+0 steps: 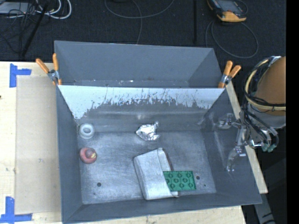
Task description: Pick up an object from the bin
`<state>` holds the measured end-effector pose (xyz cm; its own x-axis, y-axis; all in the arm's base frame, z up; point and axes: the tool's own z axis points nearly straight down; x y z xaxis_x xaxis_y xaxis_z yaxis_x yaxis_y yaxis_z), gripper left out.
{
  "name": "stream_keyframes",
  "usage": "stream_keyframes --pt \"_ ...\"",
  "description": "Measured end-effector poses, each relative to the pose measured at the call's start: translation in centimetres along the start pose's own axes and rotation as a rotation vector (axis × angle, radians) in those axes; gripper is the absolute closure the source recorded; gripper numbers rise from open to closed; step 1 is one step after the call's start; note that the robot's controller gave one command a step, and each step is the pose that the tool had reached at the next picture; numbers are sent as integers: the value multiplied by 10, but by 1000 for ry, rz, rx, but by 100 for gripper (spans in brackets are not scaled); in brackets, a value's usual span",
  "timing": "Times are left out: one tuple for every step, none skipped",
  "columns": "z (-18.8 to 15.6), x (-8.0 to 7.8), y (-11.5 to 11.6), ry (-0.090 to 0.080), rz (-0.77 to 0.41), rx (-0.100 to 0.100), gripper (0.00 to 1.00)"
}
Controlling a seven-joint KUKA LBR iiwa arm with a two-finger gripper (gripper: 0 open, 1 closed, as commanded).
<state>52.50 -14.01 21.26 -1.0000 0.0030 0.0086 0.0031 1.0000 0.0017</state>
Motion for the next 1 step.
stream_keyframes --pt "143 22 14 -14 -280 3 0"
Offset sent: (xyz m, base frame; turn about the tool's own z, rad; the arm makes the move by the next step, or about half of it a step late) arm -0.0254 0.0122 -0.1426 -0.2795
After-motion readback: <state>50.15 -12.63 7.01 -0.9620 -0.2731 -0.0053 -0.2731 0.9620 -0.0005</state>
